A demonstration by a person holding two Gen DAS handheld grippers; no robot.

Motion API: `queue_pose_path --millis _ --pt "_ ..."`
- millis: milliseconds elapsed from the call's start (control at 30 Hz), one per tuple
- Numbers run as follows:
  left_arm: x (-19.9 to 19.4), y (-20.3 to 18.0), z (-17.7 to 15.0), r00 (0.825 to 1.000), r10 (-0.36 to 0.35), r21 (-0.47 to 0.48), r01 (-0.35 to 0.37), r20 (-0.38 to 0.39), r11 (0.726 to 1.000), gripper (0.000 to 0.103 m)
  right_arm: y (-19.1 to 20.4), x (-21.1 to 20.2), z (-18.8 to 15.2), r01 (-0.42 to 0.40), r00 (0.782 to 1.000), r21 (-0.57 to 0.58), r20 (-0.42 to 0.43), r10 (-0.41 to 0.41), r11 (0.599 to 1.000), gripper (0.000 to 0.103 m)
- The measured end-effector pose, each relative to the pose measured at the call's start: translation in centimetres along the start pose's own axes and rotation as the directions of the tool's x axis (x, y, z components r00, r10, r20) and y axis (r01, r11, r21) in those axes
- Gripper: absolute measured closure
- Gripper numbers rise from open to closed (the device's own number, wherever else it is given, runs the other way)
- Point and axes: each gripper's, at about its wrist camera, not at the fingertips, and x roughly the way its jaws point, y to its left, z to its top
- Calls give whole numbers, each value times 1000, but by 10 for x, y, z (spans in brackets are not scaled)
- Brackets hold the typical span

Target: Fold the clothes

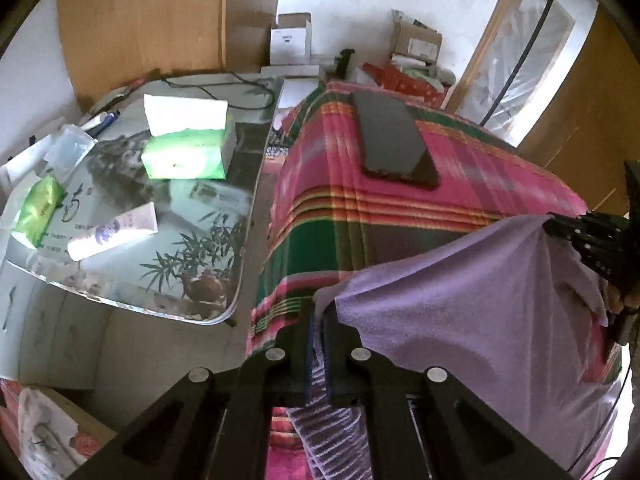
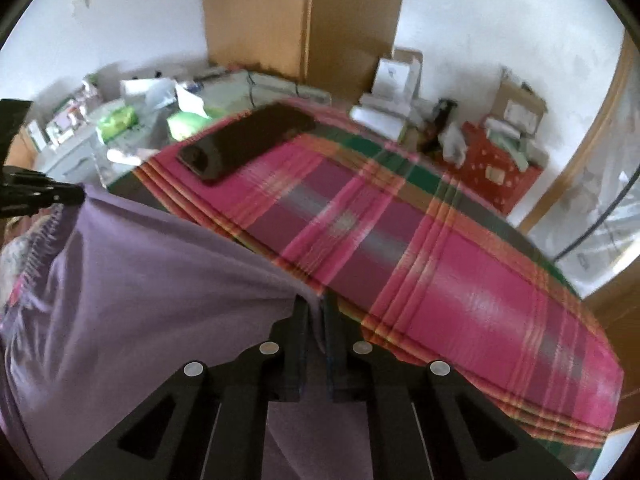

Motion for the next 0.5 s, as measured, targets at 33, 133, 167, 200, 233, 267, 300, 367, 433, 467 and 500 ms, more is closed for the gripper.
queue_pose_path --millis 33,133,167,200,233,267,300,367,433,467,500 --pt "2 1 0 1000 -1 -3 1 -2 1000 99 2 5 0 17 1000 -13 -6 -17 1000 96" --pt "4 1 1 1000 3 -2 -3 -4 1000 99 9 17 -2 60 998 -49 -24 -61 997 96" --pt "5 1 1 1000 5 -3 -5 -5 1000 99 9 20 -2 64 997 -45 -30 -65 997 96" --pt "6 1 1 1000 8 -2 -8 -6 1000 98 8 21 -2 62 998 -40 -28 -63 997 96" --pt "6 0 0 1000 11 -1 -11 -5 1000 98 6 22 -2 54 998 -34 -26 -55 998 96" --pt "7 0 0 1000 16 3 -16 -2 1000 98 5 22 -3 50 998 -32 -26 -51 998 96" --pt "7 -2 -1 1000 27 11 -27 3 1000 98 4 21 -3 47 999 -30 -25 -48 998 95" --pt "6 -6 -3 999 47 31 -47 10 998 97 3 20 -4 40 999 -28 -24 -41 999 91" --pt "4 -9 -3 998 58 33 -58 10 998 95 0 14 -5 26 999 -3 -24 -26 1000 83" --pt "1 -10 -4 998 59 30 -59 9 998 95 -2 9 -6 17 1000 14 -20 -17 1000 83" --pt "-2 -11 -5 998 57 24 -57 12 998 94 -5 3 -6 18 1000 29 -6 -18 999 82"
